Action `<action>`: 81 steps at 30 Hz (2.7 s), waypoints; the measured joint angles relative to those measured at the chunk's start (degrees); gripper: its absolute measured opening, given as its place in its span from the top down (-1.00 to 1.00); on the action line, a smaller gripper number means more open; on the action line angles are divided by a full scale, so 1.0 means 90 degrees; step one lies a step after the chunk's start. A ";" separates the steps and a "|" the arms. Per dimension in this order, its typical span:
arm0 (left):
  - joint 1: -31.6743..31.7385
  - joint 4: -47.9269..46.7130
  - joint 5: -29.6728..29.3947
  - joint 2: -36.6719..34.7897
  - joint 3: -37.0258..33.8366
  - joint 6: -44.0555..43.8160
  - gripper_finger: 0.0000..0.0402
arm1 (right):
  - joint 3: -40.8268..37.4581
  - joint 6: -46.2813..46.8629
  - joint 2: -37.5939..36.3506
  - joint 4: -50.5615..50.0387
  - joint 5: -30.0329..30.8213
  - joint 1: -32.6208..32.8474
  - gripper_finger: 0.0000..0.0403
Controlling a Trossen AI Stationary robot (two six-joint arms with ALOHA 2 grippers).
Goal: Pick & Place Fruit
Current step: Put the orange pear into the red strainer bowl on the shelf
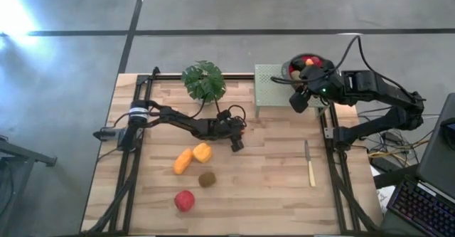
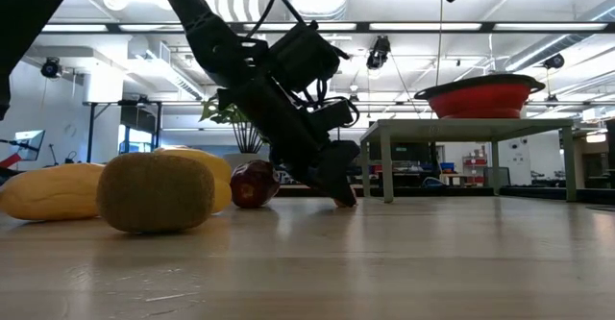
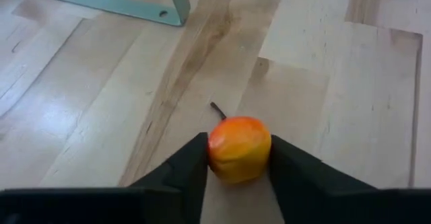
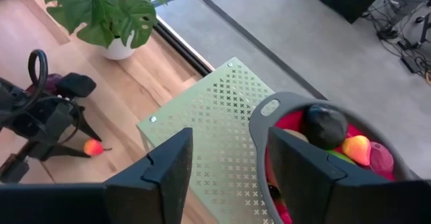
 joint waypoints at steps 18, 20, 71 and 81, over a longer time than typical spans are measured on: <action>-0.0196 -0.0179 0.1107 -0.0158 -0.0028 -0.0472 0.45 | -0.1465 -0.0134 -0.0024 0.0141 -0.0009 0.0855 0.29; -0.0284 -0.0204 0.1386 -0.0253 -0.0095 -0.0638 0.45 | -0.1872 -0.0146 -0.0088 0.0328 -0.0008 0.1167 0.31; -0.0986 0.5185 0.5056 -0.1015 -0.0680 -0.3740 0.43 | -0.2192 -0.2805 0.2920 0.5569 0.2849 0.5270 -0.08; -0.0986 0.5192 0.5057 -0.1015 -0.0670 -0.3723 0.43 | -0.2247 -0.2720 0.2784 0.5573 0.2771 0.5251 0.42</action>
